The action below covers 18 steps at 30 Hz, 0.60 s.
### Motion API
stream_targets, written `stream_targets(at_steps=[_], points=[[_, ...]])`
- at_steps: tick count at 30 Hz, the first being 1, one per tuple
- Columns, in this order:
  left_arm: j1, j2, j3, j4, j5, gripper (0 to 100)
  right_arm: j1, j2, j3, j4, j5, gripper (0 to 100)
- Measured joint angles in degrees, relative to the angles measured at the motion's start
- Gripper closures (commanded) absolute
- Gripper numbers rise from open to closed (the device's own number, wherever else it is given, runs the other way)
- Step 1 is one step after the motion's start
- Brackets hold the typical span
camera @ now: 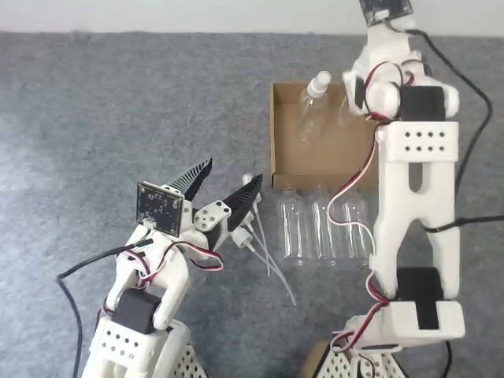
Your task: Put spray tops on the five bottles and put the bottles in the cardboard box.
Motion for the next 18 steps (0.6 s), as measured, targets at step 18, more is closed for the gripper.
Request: stream_targets(at_steps=[18], points=[[-29.0,-0.4,-6.8,33.2,-11.7,78,0.1,-2.1,0.9,25.1,1.7,76.0]])
